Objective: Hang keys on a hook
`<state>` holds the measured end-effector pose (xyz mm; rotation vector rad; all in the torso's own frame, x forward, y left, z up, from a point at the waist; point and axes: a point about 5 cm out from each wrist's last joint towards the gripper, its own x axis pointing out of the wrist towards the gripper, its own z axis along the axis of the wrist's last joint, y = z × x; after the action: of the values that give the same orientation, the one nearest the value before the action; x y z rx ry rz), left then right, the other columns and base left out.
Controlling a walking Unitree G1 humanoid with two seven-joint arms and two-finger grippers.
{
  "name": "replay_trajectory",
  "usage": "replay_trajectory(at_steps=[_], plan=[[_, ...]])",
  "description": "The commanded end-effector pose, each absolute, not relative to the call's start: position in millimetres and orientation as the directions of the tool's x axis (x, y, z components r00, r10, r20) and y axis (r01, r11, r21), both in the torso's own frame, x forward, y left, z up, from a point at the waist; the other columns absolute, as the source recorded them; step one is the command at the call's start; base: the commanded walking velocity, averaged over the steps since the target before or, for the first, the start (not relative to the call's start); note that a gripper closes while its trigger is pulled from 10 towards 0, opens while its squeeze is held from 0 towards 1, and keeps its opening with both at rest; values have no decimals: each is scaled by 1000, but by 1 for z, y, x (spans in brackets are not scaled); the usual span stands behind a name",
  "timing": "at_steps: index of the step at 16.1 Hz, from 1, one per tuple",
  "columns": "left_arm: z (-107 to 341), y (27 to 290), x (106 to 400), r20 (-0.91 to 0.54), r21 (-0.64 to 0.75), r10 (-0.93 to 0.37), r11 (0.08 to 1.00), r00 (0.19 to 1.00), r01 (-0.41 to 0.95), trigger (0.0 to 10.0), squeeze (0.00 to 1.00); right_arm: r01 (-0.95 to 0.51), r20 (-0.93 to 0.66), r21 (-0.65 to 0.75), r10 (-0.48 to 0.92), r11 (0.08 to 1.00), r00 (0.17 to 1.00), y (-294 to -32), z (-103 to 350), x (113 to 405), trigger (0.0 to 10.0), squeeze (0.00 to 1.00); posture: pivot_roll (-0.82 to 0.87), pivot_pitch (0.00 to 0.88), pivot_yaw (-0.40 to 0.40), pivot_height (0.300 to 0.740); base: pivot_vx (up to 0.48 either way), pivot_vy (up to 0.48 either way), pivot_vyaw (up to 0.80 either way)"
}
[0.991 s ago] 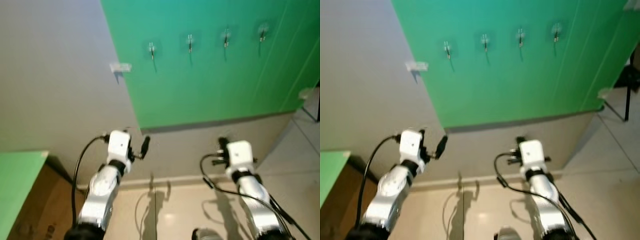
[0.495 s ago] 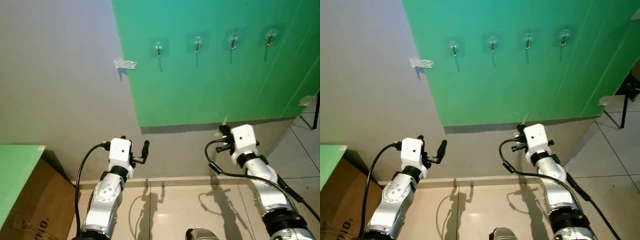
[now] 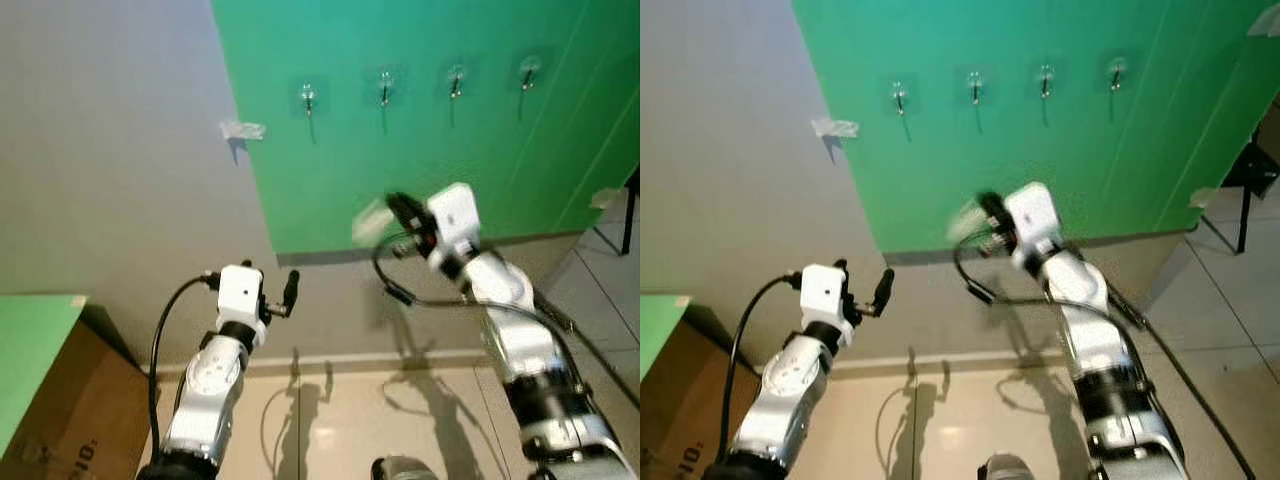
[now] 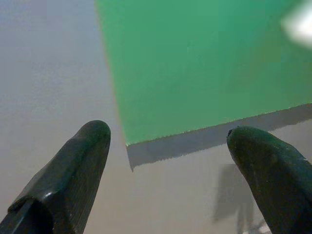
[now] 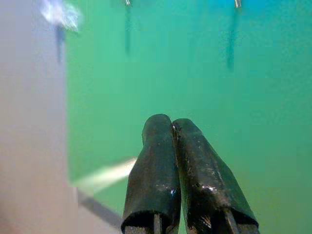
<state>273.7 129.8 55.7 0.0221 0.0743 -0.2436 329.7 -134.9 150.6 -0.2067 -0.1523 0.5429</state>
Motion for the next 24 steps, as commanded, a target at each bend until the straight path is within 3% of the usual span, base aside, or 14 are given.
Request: replay_trajectory(at_steps=[1, 8, 24], plan=[[57, 133, 276, -79, 31, -242, 969, 967, 245, 10000, 0, -508, 104, -237, 541, 828, 834, -132, 161, 333, 0, 0, -230, 0, 105, 740, 0, 0, 0], [57, 134, 277, -79, 34, -245, 968, 966, 248, 10000, 0, -552, 195, -167, 576, 817, 794, -121, 202, 345, 0, 0, -219, 0, 106, 740, 0, 0, 0], [57, 134, 275, -79, 38, -252, 966, 964, 256, 10000, 0, -450, 275, 66, 417, 891, 866, -131, 226, 375, 0, 0, -198, 0, 88, 740, 0, 0, 0]])
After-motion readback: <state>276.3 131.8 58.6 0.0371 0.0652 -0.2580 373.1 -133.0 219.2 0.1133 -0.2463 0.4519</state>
